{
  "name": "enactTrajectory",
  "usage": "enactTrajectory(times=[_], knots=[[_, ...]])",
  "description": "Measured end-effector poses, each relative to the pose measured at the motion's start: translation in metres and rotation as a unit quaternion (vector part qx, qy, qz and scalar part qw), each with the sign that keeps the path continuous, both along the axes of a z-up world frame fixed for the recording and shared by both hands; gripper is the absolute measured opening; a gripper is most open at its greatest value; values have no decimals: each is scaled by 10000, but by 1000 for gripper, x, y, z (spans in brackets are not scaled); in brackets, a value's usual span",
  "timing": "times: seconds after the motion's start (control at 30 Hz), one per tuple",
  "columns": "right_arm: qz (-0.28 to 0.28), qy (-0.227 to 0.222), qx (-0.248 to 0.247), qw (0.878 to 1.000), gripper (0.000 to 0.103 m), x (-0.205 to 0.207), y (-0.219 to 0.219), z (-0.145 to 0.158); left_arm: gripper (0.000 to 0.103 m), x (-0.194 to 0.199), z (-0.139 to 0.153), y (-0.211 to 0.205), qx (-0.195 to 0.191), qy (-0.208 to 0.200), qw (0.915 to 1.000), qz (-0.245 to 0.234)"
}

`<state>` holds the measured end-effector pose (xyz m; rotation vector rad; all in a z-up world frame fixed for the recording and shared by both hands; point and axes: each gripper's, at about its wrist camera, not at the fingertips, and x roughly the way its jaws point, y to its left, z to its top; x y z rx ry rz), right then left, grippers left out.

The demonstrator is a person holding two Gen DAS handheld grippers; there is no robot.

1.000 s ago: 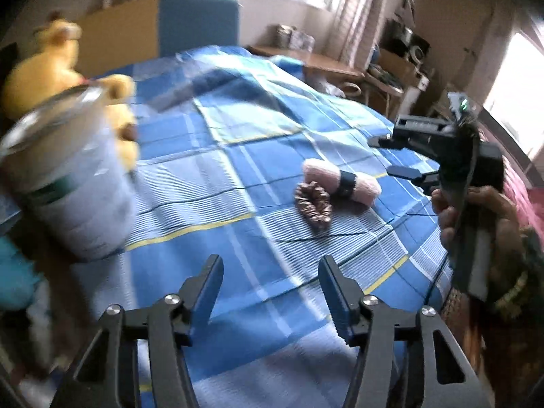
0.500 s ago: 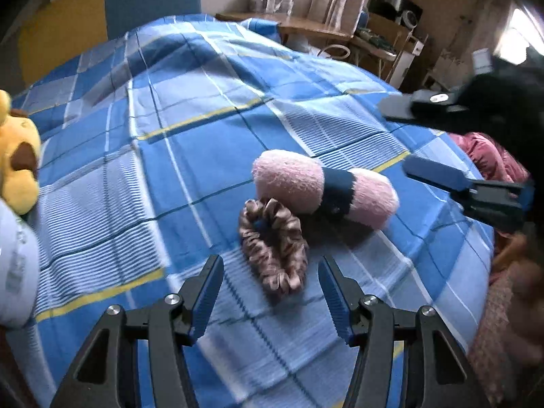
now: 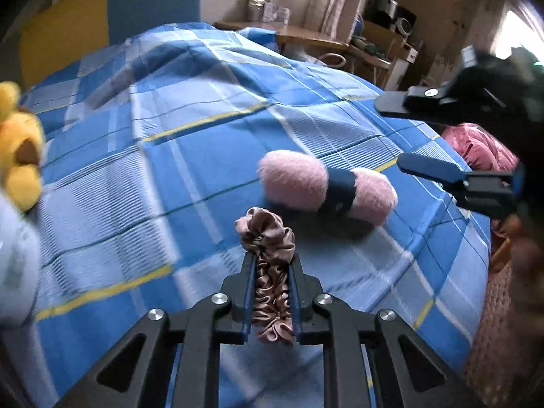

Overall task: Organize soft objects
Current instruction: 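Grasp the brown scrunchie with the left gripper, then grasp the pink towel roll by its dark band with the right gripper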

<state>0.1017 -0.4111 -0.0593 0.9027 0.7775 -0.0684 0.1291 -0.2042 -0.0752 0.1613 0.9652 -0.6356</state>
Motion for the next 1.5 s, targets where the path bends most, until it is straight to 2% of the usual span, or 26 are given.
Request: enactTrajectory(times=[0.23, 0.33, 0.47, 0.57, 0.6, 0.67, 0.7, 0.77, 0.87, 0.9, 0.93, 0.97, 1.03, 1.07, 1.17, 1.23, 1.3, 1.4, 1.5], knots=[[287, 282, -304, 9987, 60, 9, 13, -2, 18, -33, -2, 71, 188, 50, 9979, 618], [477, 460, -671, 9955, 60, 15, 23, -1, 18, -47, -10, 99, 199, 130, 9962, 841], [902, 751, -1342, 9840, 64, 29, 39, 3, 18, -62, -21, 123, 186, 111, 9956, 909], [1667, 1037, -2056, 9587, 70, 48, 57, 6, 19, -67, -22, 129, 118, -1, 9962, 861], [1977, 1189, -2294, 9456, 70, 53, 65, 5, 19, -68, -24, 130, 80, -11, 9962, 868], [2560, 1477, -2765, 9144, 70, 61, 80, 1, 19, -69, -25, 131, 34, -44, 9962, 874], [2807, 1666, -3146, 8913, 70, 64, 88, -4, 19, -68, -26, 131, 31, -85, 9962, 867], [3016, 1930, -3574, 8625, 70, 69, 96, -13, 19, -68, -27, 131, 33, -145, 9962, 862], [3136, 2197, -3766, 8435, 70, 73, 98, -28, 19, -69, -28, 133, -16, -191, 9961, 859], [3126, 2249, -3896, 8366, 64, 75, 100, -33, 19, -70, -29, 133, -32, -216, 9961, 852], [3059, 2274, -3996, 8337, 53, 75, 101, -35, 19, -70, -29, 132, -43, -246, 9961, 845], [2939, 2314, -4101, 8318, 44, 76, 102, -35, 19, -71, -29, 132, -50, -288, 9961, 837], [2817, 2236, -4003, 8429, 40, 76, 102, -29, 19, -73, -30, 133, -81, -348, 9958, 844], [2781, 2094, -3833, 8555, 39, 73, 105, -24, 19, -74, -30, 133, -94, -381, 9957, 841], [2732, 1769, -3654, 8721, 39, 67, 121, -16, 19, -77, -31, 133, -94, -470, 9955, 822], [2715, 1754, -3380, 8839, 40, 68, 128, -23, 19, -79, -31, 133, -75, -511, 9954, 803], [2518, 1707, -3398, 8900, 42, 69, 133, -32, 19, -83, -31, 133, -51, -579, 9951, 795], [2230, 1548, -3199, 9077, 42, 61, 129, -36, 20, -86, -31, 131, -2, -653, 9947, 799], [2228, 1490, -3088, 9126, 43, 60, 125, -37, 21, -88, -31, 132, -11, -676, 9943, 823]])
